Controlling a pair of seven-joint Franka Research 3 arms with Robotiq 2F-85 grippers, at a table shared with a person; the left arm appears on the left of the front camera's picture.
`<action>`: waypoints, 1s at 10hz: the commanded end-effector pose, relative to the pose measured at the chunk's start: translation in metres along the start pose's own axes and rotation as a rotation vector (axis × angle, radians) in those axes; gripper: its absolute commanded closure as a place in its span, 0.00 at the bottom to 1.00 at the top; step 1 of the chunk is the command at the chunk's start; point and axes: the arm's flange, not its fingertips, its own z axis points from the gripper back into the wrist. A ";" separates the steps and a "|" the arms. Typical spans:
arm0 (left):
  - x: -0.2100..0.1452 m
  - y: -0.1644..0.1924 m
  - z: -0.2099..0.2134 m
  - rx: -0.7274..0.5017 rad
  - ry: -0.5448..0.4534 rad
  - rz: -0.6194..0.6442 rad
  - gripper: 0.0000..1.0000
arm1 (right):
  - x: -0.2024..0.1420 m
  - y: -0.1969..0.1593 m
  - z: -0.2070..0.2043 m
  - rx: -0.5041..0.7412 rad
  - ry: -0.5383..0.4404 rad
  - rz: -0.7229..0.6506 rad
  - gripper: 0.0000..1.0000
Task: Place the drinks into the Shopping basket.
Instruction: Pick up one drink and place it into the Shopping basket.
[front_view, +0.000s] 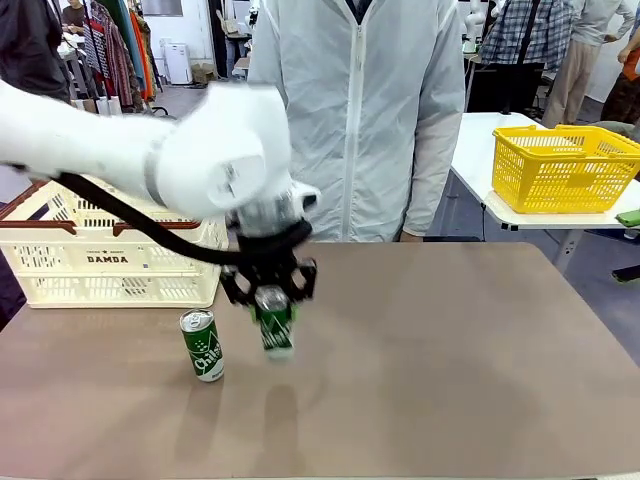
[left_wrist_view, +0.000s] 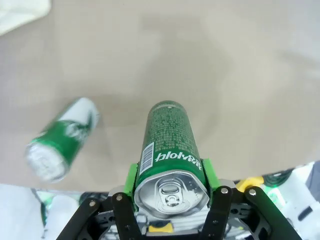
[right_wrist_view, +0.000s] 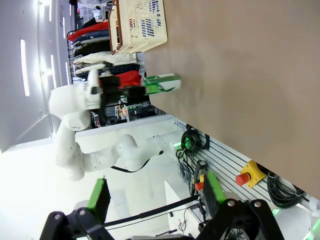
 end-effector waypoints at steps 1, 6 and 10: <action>0.003 0.044 0.101 -0.074 -0.047 -0.035 1.00 | -0.002 0.005 0.002 0.002 0.005 -0.016 0.00; 0.101 0.192 0.238 -0.131 -0.289 0.219 1.00 | -0.002 0.005 0.002 0.002 0.005 -0.016 0.00; 0.171 0.240 0.211 -0.089 -0.372 0.439 1.00 | -0.002 0.005 0.002 0.002 0.005 -0.016 0.00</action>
